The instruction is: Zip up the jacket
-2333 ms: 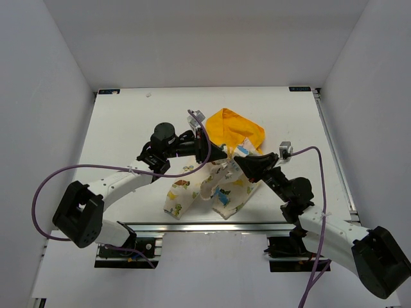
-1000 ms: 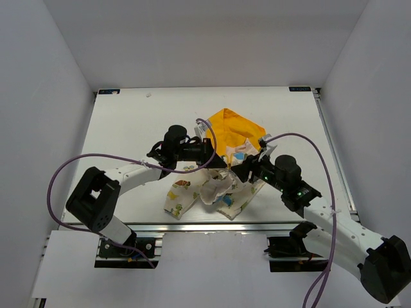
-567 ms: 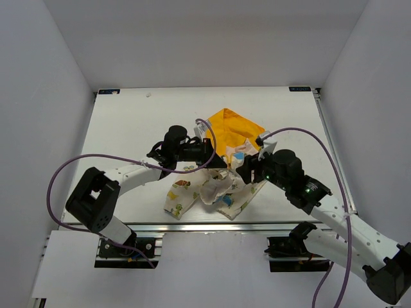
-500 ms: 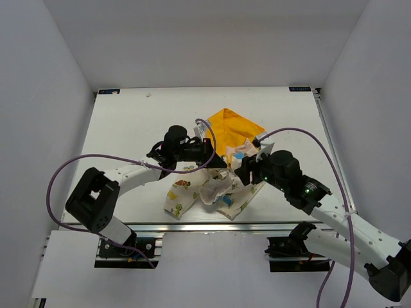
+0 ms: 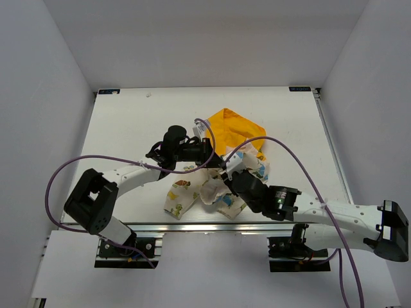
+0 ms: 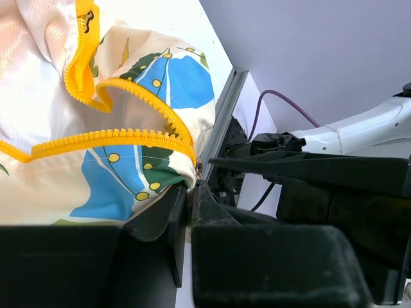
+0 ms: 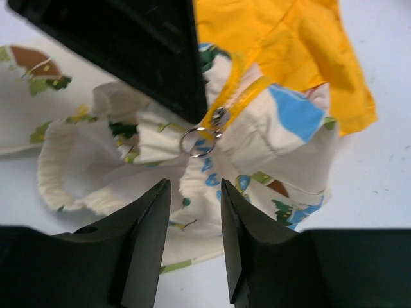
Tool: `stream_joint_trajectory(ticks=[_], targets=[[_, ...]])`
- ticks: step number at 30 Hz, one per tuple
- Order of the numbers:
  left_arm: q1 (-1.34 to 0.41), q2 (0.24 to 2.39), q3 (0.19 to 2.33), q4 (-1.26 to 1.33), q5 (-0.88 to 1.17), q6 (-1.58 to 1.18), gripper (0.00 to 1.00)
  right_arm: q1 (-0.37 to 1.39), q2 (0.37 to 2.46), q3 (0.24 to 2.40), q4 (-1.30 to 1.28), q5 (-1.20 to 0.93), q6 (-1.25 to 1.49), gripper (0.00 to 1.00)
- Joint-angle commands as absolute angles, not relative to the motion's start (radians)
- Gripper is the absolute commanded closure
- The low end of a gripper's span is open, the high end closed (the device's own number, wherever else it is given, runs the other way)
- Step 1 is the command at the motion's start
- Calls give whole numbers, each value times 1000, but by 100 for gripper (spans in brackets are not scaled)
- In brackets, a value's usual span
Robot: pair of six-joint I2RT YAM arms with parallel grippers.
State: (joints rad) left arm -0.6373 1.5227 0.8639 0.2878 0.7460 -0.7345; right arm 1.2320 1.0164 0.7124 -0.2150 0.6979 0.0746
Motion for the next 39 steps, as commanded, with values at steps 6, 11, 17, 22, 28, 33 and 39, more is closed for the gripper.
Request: stream_joint_trajectory(ticks=[6,11,17,22,28,33,39], targets=[[-640,1471,857,279,741,-733,100,1252,1066,729,-23,876,-77,58],[-641,1476,861,276,741,-732,100,1252,1104,715,50,856,-107,57],[-640,1483,862,278,745,-733,100,1252,1129,713,77,844,-117,53],[-641,1485,864,284,752,-738,100,1252,1154,715,90,847,-123,51],[-640,1483,865,276,752,-732,100,1252,1157,716,110,916,-112,70],[-641,1491,864,271,741,-727,100,1252,1126,707,89,891,-104,81],[-641,1502,871,258,749,-707,100,1244,1100,704,57,865,-103,93]])
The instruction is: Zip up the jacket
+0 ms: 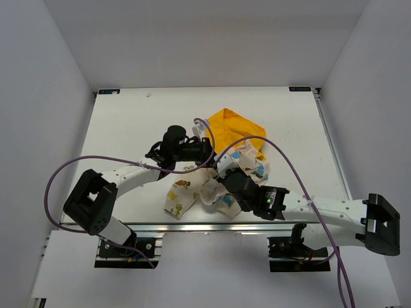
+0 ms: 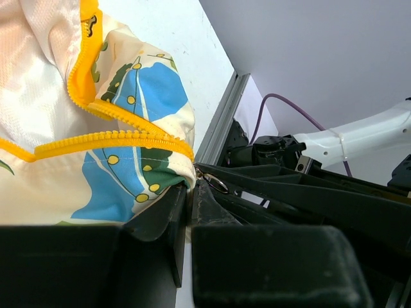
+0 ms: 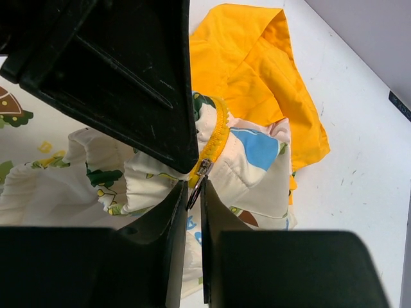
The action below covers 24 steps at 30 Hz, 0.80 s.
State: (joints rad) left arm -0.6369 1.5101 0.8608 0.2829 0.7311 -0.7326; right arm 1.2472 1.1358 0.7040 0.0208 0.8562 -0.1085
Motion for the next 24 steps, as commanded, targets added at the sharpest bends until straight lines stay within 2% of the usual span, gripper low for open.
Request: stream_joint_trajectory(ticks=[1,4,12,24], targets=[[-641,1506,874,253,758,-703,100,1241,1100,706,52,858,-103,93],[-641,1512,882,245,779,-689,100,1224,1089,707,35,819,-97,91],[-647,1516,891,235,805,-657,100,1178,1042,699,2,680,-61,70],[-652,1529,900,224,818,-646,100,1169,1040,712,-86,657,-51,68]])
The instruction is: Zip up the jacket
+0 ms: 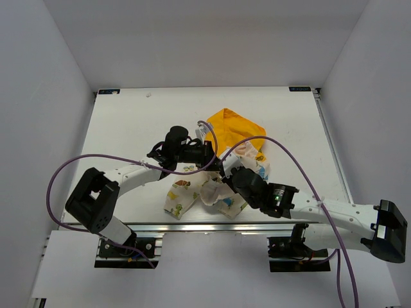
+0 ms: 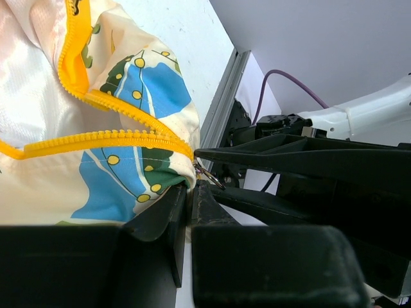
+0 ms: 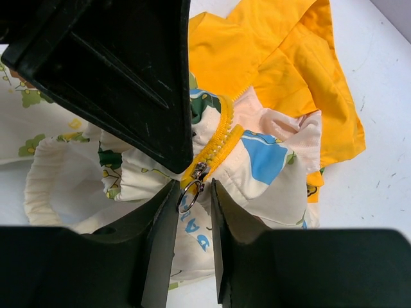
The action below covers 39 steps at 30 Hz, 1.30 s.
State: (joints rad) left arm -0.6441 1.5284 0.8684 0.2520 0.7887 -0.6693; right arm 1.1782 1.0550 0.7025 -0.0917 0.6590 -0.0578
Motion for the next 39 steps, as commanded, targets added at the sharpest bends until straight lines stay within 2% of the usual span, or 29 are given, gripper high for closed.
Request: stream_joint_trajectory(ticks=[1,8,10,16,17,19,20,25,36,39], targets=[[-652,1531,900,225,818,-644,100,1167,1034,713,-90,644,-54,68],[-652,1531,910,210,816,-630,100,1157,1029,718,-149,636,-49,70],[-652,1529,911,210,819,-624,100,1154,1037,722,-166,640,-49,64],[-652,1525,914,190,818,-612,100,1144,1032,718,-175,617,-40,58],[-653,1525,916,189,818,-612,100,1144,1029,713,-172,615,-38,60],[-653,1525,917,192,821,-611,100,1143,1020,707,-160,621,-31,72],[-653,1525,917,193,821,-611,100,1141,1020,707,-155,618,-34,72],[-653,1529,917,192,824,-609,100,1140,1000,695,-120,589,-44,86],[-660,1532,923,186,833,-597,100,1140,1009,703,-141,555,-63,90],[-666,1532,925,173,838,-588,100,1138,1009,703,-138,568,-63,100]])
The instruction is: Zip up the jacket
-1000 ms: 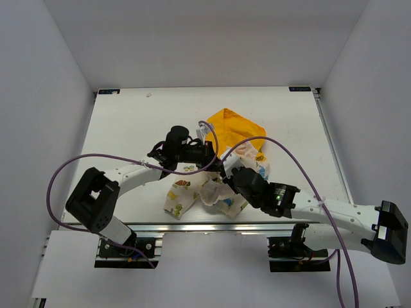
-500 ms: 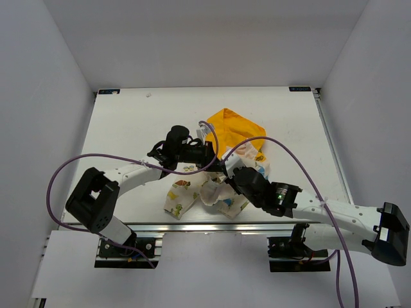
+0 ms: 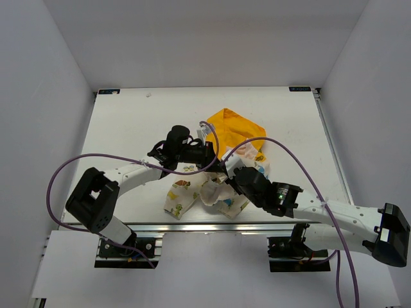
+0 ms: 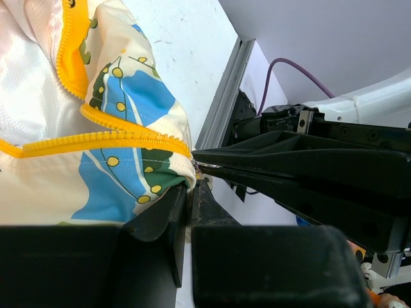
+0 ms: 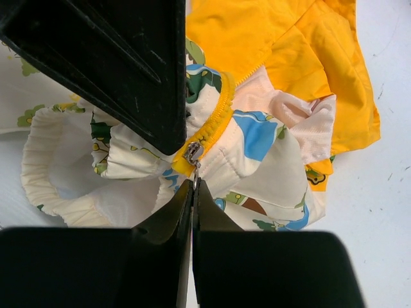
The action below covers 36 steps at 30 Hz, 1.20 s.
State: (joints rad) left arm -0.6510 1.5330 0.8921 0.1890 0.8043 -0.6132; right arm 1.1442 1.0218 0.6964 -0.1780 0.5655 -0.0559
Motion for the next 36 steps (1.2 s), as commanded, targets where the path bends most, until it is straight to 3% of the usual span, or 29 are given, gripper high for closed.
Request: stream_joint_trajectory(ticks=[1,20,36], targets=[[-667,1534,927,169,838,-584,100,1137,1011,704,-140,580,-63,100],[-683,1483,931,23,796,-514,100,1126,968,698,-111,601,-52,100],[-683,1477,928,22,808,-500,100,1124,1009,727,-152,465,-54,100]])
